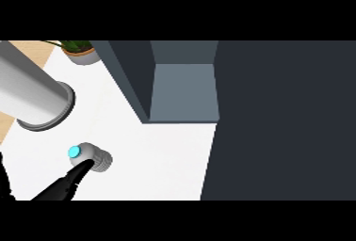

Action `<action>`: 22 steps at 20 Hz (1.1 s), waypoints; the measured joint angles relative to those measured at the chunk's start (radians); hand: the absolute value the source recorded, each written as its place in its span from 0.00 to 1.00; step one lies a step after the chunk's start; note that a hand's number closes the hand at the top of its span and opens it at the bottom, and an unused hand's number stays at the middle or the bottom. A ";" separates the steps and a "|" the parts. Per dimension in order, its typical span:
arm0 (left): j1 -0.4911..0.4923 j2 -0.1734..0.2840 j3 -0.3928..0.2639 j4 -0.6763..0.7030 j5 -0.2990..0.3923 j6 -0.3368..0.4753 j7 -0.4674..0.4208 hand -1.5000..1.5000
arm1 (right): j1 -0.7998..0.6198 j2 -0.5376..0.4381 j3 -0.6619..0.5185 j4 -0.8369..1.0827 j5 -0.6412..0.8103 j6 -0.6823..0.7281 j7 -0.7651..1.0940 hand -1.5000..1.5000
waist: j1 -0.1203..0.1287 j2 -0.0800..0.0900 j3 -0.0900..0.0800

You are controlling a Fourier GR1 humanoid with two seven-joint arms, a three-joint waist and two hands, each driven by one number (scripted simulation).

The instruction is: Pick up the bottled water, place it into the cabinet and close the cabinet

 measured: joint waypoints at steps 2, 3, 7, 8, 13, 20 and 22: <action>-0.024 0.004 0.026 0.011 0.001 -0.004 0.000 0.00 | -0.007 -0.004 0.014 0.002 0.006 -0.012 0.001 0.00 | -0.001 0.001 0.000; -0.024 0.002 0.028 0.013 0.001 -0.004 -0.005 0.00 | -0.013 -0.006 0.019 0.005 0.010 -0.017 0.001 0.00 | -0.001 0.001 0.000; -0.022 -0.003 0.049 0.049 0.045 0.016 -0.062 0.00 | -0.021 -0.028 0.017 0.002 0.013 -0.024 0.005 0.00 | -0.001 0.002 0.000; -0.023 0.000 0.062 0.060 0.062 0.019 -0.073 0.00 | -0.012 -0.031 0.035 0.001 0.017 -0.031 -0.001 0.00 | -0.003 0.002 0.000; -0.028 0.011 0.123 0.136 0.167 0.032 -0.159 0.00 | -0.006 -0.045 0.050 0.003 0.023 -0.053 -0.024 0.00 | -0.003 0.002 -0.001; 0.007 0.000 0.178 0.286 0.360 0.021 -0.371 0.00 | -0.008 -0.078 0.037 -0.002 0.023 -0.067 -0.018 0.00 | -0.002 0.002 -0.001; 0.014 -0.009 0.176 0.334 0.403 0.018 -0.436 0.00 | -0.022 -0.074 0.053 -0.001 0.026 -0.083 -0.005 0.00 | -0.002 0.002 -0.002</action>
